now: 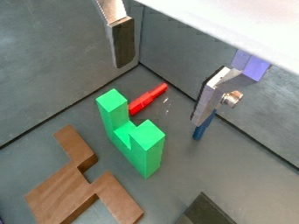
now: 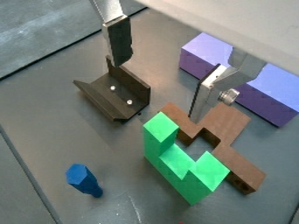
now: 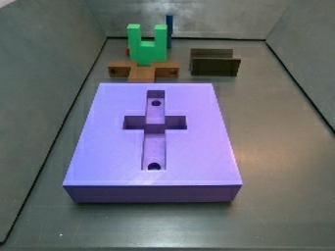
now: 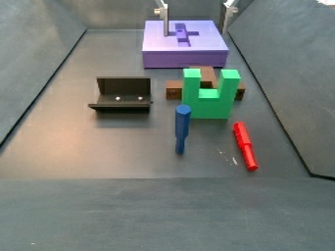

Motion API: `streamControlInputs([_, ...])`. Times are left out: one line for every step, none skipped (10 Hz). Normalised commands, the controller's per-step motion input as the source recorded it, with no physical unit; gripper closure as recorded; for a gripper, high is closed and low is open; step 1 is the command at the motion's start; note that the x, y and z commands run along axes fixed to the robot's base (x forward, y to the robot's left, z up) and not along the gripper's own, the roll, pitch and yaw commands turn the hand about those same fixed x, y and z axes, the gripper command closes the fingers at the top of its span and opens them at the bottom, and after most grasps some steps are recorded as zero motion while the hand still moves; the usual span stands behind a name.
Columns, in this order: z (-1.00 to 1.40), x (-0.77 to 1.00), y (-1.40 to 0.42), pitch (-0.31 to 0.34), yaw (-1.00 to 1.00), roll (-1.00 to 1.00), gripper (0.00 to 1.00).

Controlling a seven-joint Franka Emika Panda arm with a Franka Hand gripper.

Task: Pick up the green object. Move up. Move to above the board. Insert the green object.
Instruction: Pick up the green object.

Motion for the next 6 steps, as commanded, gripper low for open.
streamControlInputs([0.00,0.00,0.00,0.000,0.00,-0.02,0.00])
streamControlInputs([0.00,0.00,-0.02,0.000,0.00,0.00,0.00])
streamControlInputs([-0.08,0.00,-0.07,-0.026,0.00,-0.03,0.00])
streamControlInputs([-0.24,0.00,-0.20,-0.061,0.00,-0.14,0.00])
streamControlInputs([-0.25,0.01,-0.25,-0.060,0.00,-0.19,0.00])
streamControlInputs([-0.34,0.06,-0.07,-0.050,0.00,-0.20,0.00])
